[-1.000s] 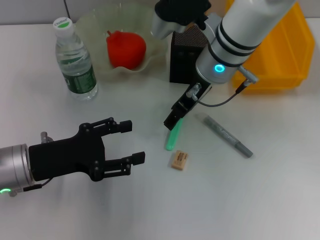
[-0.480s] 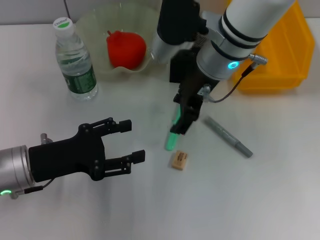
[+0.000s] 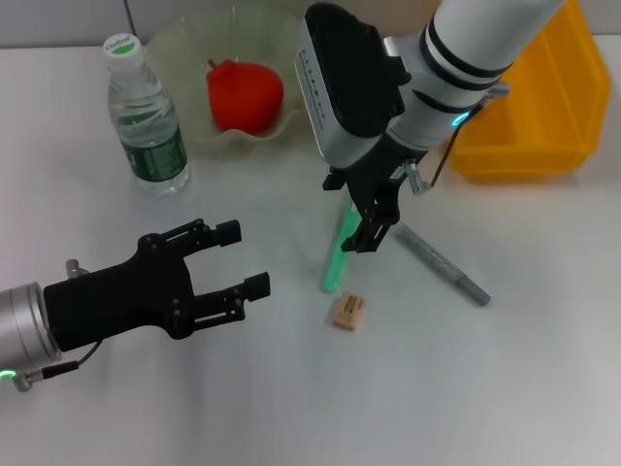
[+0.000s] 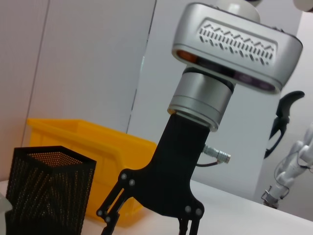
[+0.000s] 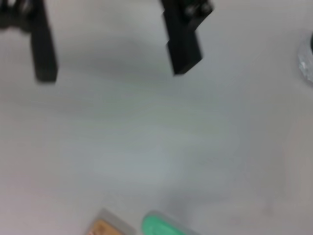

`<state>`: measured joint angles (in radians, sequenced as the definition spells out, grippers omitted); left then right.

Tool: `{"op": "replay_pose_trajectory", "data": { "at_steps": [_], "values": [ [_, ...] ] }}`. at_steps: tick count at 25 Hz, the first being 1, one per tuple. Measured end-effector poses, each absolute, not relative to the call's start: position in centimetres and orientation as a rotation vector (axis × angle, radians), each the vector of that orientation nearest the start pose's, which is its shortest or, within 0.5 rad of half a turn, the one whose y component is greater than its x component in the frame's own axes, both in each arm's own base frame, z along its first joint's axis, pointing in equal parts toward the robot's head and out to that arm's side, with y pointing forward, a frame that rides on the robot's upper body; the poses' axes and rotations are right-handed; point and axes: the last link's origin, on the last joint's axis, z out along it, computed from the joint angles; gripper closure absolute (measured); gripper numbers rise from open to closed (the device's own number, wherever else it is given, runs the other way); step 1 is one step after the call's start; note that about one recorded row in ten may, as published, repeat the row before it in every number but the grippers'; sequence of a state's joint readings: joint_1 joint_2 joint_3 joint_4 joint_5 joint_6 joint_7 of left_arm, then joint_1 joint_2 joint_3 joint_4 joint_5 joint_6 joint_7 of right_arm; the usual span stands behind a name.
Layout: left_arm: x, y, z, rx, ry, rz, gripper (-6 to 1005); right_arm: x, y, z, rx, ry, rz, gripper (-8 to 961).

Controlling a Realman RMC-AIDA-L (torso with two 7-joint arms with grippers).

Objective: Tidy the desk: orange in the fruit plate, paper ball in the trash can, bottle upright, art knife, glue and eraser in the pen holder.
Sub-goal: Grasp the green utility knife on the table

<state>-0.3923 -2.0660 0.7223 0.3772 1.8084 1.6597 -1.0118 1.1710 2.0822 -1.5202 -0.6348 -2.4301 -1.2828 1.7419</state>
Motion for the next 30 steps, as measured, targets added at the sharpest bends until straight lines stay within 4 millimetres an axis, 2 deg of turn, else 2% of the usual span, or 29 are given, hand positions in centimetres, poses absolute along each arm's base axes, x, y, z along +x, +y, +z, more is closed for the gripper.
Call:
{"op": "replay_pose_trajectory", "data": {
  "at_steps": [12,20,26,28,30],
  "values": [
    [-29.2,26.1,-2.7,-2.585,-0.583,-1.033,201,10.3,40.2,-9.7,-2.98,-0.756,-0.828,219],
    [-29.4,26.0,-2.7,-2.571,-0.608,-1.044,201,10.7,40.4,-10.2,-2.96,-0.875,-0.86,221],
    [-29.3,26.0,-2.8,-2.559,-0.617,-1.056,202,10.7,40.1,-10.7,-2.969,-0.941,-0.816,222],
    [-29.3,26.0,-2.7,-2.555,-0.617,-1.058,202,10.8,40.1,-10.7,-2.965,-0.96,-0.813,386],
    [-29.3,26.0,-2.7,-2.554,-0.617,-1.06,202,11.1,40.0,-10.8,-2.971,-0.971,-0.812,386]
  ]
}}
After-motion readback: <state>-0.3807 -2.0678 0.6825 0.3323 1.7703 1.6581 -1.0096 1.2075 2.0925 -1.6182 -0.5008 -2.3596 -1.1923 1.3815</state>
